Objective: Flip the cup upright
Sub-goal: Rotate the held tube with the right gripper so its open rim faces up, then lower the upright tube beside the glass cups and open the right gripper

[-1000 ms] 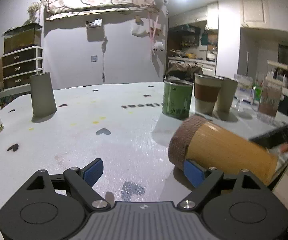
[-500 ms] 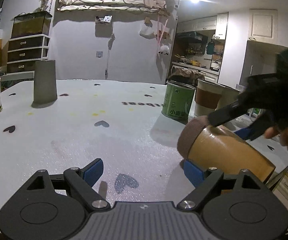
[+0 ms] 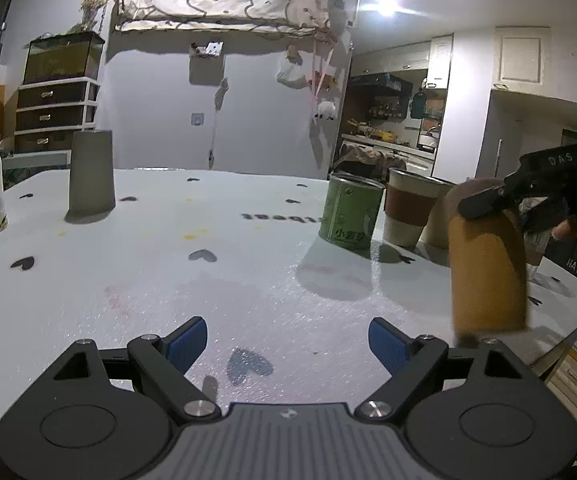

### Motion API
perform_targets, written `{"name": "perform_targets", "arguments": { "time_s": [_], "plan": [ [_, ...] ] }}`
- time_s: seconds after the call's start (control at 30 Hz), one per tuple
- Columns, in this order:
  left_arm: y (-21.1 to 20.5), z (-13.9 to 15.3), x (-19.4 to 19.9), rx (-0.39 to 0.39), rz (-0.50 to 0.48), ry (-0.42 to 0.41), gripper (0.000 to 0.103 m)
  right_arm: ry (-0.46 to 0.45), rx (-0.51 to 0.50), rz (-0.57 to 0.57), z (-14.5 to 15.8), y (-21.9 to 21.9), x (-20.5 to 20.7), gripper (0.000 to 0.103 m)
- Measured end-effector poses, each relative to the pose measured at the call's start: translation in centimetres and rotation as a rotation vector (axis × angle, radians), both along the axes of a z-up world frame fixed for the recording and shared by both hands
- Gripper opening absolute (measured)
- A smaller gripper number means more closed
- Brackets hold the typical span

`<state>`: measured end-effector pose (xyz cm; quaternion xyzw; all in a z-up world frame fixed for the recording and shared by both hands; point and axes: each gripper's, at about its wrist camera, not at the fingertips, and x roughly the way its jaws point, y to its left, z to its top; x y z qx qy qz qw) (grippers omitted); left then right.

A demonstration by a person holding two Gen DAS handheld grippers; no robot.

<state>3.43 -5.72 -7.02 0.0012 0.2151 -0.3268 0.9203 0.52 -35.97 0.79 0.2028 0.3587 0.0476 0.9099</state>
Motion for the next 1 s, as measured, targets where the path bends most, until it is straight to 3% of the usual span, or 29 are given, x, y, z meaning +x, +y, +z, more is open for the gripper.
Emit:
{"name": "perform_targets", "arguments": {
  "time_s": [0.13, 0.37, 0.47, 0.63, 0.87, 1.0],
  "plan": [
    [-0.3, 0.1, -0.2, 0.004, -0.01, -0.015, 0.088, -0.076, -0.202, -0.124, 1.8, -2.0, -1.8, 0.074],
    [-0.2, -0.2, -0.1, 0.017, 0.0, -0.01, 0.088, -0.104, -0.446, -0.423, 2.2, -7.4, -1.8, 0.073],
    [-0.3, -0.1, -0.1, 0.015, 0.002, -0.01, 0.088, -0.102, -0.539, -0.503, 2.0, -8.6, -1.3, 0.073],
    [-0.2, -0.1, -0.1, 0.016, 0.002, -0.01, 0.088, -0.082, -0.6, -0.539, 1.3, -9.7, -0.5, 0.073],
    [-0.2, -0.1, -0.1, 0.013, 0.006, -0.012, 0.088, -0.065, -0.567, -0.558, 0.1, -9.8, 0.3, 0.075],
    [-0.1, 0.2, 0.1, 0.007, 0.016, -0.015, 0.088, -0.076, -0.613, -0.575, 0.3, -9.0, -0.1, 0.089]
  ]
}}
